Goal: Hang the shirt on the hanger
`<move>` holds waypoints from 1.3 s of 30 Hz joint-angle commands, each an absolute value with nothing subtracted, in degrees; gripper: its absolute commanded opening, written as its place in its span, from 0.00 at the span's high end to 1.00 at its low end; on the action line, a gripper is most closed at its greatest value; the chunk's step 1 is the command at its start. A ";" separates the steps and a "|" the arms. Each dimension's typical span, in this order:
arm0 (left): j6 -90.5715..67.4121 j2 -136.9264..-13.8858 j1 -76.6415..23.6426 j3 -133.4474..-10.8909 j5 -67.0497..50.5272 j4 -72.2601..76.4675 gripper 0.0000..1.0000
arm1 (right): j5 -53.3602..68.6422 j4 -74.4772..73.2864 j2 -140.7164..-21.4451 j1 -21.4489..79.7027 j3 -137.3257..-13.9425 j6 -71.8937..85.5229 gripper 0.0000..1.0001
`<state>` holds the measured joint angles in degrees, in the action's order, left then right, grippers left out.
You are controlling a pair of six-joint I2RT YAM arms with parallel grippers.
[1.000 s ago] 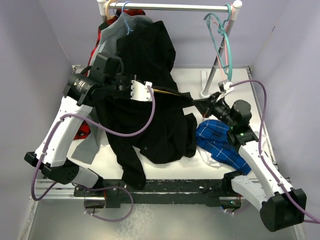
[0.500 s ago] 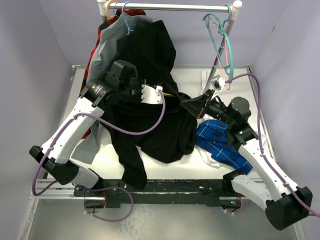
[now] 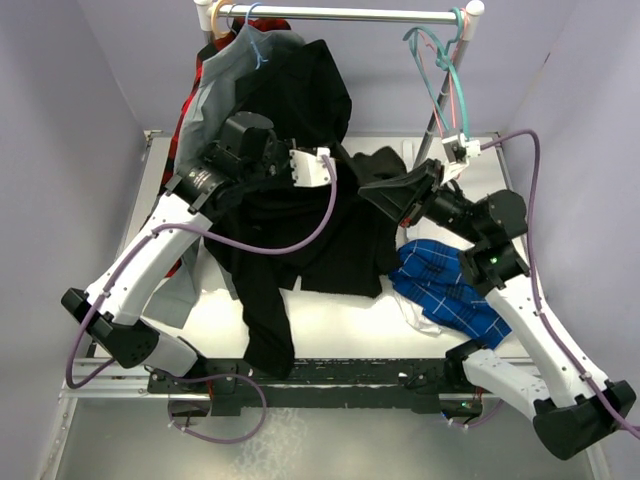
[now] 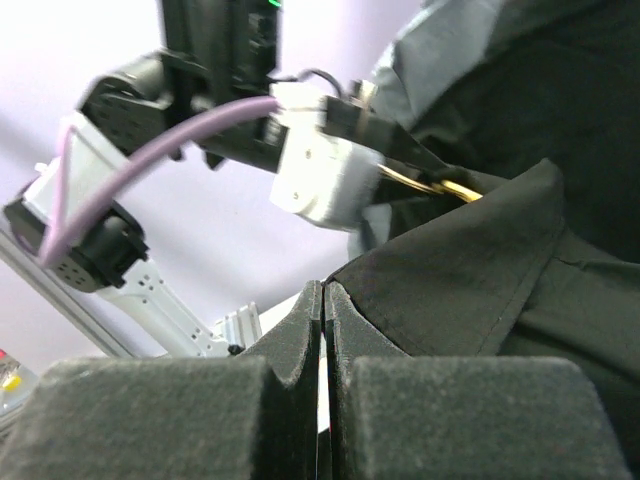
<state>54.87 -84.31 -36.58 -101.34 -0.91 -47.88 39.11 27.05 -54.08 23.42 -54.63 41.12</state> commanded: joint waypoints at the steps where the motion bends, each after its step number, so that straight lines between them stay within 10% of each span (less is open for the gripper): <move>1: 51.76 -85.64 -36.40 -102.72 6.07 -38.27 1.00 | 43.15 31.42 -51.27 25.34 -60.50 42.69 1.00; 21: 52.74 -81.30 -36.41 -115.84 -21.85 -64.16 1.00 | 23.21 17.44 -49.58 35.87 -54.83 22.33 0.97; 39: 47.72 -77.14 -36.24 -112.59 -7.92 -50.70 1.00 | 26.72 12.10 -47.32 36.31 -53.76 24.06 1.00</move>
